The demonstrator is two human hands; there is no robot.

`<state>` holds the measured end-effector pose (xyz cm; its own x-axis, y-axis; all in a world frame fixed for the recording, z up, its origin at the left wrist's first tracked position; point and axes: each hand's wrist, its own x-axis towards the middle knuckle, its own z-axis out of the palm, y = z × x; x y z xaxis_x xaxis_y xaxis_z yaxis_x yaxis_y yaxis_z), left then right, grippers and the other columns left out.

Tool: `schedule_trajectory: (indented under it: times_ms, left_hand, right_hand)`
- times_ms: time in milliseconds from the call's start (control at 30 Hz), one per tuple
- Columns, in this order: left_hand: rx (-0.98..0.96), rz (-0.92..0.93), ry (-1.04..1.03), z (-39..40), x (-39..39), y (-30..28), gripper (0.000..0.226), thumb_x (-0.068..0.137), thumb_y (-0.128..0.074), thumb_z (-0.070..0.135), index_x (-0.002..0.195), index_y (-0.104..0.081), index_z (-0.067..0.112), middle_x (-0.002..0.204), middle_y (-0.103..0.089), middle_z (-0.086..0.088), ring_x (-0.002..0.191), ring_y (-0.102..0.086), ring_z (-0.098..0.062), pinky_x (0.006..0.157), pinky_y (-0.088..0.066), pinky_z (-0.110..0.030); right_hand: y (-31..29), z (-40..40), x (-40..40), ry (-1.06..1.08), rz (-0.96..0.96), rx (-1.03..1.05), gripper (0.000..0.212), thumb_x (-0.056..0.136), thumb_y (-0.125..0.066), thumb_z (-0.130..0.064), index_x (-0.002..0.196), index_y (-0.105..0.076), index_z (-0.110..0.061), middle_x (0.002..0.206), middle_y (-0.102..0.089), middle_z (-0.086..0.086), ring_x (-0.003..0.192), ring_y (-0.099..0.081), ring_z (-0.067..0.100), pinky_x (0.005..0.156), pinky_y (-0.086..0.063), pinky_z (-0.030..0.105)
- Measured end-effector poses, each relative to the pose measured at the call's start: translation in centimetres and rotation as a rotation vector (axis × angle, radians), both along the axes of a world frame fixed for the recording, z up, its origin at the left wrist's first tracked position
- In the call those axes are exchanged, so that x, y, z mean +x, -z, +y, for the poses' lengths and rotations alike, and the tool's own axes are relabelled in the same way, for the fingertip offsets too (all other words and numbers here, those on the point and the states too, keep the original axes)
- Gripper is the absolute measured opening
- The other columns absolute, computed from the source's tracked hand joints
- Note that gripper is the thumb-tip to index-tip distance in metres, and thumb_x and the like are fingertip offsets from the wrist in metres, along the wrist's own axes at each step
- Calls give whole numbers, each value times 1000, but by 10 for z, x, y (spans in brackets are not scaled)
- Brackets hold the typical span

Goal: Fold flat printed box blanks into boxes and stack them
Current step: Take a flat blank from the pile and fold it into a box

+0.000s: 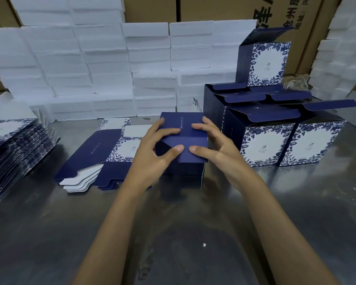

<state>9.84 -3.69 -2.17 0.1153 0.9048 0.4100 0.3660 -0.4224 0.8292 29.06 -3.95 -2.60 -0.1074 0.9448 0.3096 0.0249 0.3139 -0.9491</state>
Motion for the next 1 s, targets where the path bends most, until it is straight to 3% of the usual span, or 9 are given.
schedule_trajectory:
  times_ms: [67, 133, 567, 667, 767, 900, 1000]
  left_hand:
    - [39, -3, -56, 1, 4, 1, 35, 87, -76, 24, 119, -68, 34, 146, -43, 19, 137, -37, 1, 112, -38, -41]
    - [72, -15, -105, 1, 8, 2, 34, 85, -78, 22, 116, -70, 32, 140, -47, 17, 135, -41, -5, 110, -39, -44]
    - [115, -80, -170, 4, 14, 5, 33, 79, -83, 17, 104, -72, 35, 131, -52, 10, 130, -44, -14, 106, -41, -39]
    - [113, -81, -171, 4, 15, 3, 33, 81, -82, 17, 99, -71, 42, 127, -51, 14, 129, -45, -16, 101, -43, -34]
    - [105, -80, -138, 2, 14, 1, 34, 80, -82, 17, 97, -70, 45, 128, -51, 15, 128, -45, -16, 90, -41, -24]
    - [73, -121, -81, -2, 15, -2, 24, 81, -81, 21, 93, -74, 40, 129, -55, 14, 127, -47, -9, 82, -38, -14]
    - [62, -139, -80, -3, 17, -2, 20, 81, -81, 21, 94, -75, 35, 129, -55, 13, 127, -48, -5, 80, -39, -9]
  right_hand:
    - [1, 1, 1, -4, 9, -8, 46, 87, -77, -8, 126, -68, -31, 158, -34, -22, 126, -51, -14, 88, -53, 16]
    - [1, 3, 1, 14, 18, -4, 43, 86, -78, -7, 122, -71, -30, 157, -37, -21, 134, -47, -6, 90, -53, 18]
    - [2, 4, -5, 146, -22, 65, 39, 84, -78, -1, 115, -74, -24, 149, -49, -10, 132, -51, 3, 80, -50, 9]
    - [1, 3, -7, 221, -75, 105, 36, 85, -77, 1, 110, -74, -25, 145, -53, -8, 127, -54, 3, 91, -48, 12]
    - [0, 2, -5, 206, -40, 74, 34, 82, -79, 0, 108, -75, -22, 144, -51, -10, 121, -56, 1, 97, -49, 24]
    - [-2, -2, -7, 158, -32, 41, 28, 80, -84, -11, 100, -78, -30, 143, -46, -20, 139, -41, 5, 114, -41, 37]
    - [-3, -3, -9, 166, -49, 44, 25, 81, -84, -15, 96, -80, -35, 143, -47, -23, 141, -38, 6, 117, -36, 43]
